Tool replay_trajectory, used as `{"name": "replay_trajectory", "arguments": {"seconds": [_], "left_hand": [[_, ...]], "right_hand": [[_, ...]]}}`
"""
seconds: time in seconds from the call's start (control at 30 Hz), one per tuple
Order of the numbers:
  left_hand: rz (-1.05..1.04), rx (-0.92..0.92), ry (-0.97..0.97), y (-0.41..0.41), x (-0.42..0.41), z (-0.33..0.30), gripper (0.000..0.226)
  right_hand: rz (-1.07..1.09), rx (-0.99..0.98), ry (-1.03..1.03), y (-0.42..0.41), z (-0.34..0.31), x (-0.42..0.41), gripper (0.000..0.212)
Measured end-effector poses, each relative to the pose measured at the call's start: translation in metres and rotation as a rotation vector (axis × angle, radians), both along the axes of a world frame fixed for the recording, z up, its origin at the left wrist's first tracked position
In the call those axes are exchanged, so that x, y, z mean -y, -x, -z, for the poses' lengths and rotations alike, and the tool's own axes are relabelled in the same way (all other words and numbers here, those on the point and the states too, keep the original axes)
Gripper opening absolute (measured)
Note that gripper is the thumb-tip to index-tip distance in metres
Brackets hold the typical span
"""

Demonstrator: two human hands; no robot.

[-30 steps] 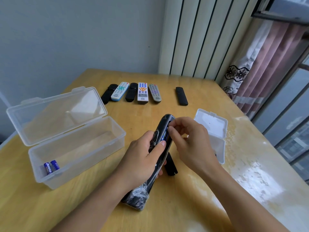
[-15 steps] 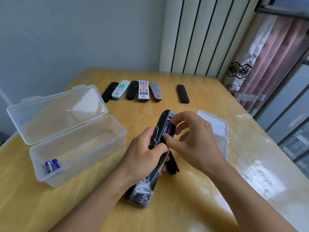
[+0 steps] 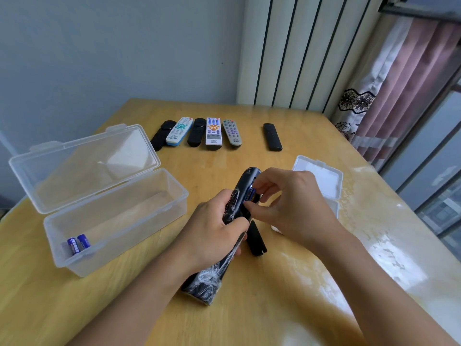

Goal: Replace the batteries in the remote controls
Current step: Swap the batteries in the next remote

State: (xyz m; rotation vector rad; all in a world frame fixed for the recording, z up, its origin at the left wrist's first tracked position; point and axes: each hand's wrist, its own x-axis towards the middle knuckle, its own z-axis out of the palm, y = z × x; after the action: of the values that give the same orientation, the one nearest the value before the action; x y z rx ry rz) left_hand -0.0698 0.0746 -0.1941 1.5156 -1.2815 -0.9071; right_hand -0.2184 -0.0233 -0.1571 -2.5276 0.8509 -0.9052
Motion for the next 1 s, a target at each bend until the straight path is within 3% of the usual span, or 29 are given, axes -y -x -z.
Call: {"name": "replay_trajectory", "arguments": {"seconds": [0.27, 0.57, 0.9, 1.0], "left_hand": [[-0.009, 0.113, 0.022, 0.0, 0.0, 0.0, 0.014], [-0.035, 0.088, 0.019, -0.003, 0.003, 0.003, 0.013], [-0.043, -0.145, -0.04, -0.001, 0.007, 0.008, 0.013], [-0.025, -0.178, -0.047, -0.003, 0.009, 0.011, 0.017]], "right_hand": [[-0.017, -0.039, 0.112, -0.003, -0.001, 0.0, 0.019], [-0.044, -0.026, 0.242, -0.006, 0.006, -0.007, 0.012], [-0.126, 0.014, 0.071, -0.006, 0.013, -0.006, 0.029], [-0.138, 0.043, -0.057, -0.005, 0.015, -0.003, 0.023]]}}
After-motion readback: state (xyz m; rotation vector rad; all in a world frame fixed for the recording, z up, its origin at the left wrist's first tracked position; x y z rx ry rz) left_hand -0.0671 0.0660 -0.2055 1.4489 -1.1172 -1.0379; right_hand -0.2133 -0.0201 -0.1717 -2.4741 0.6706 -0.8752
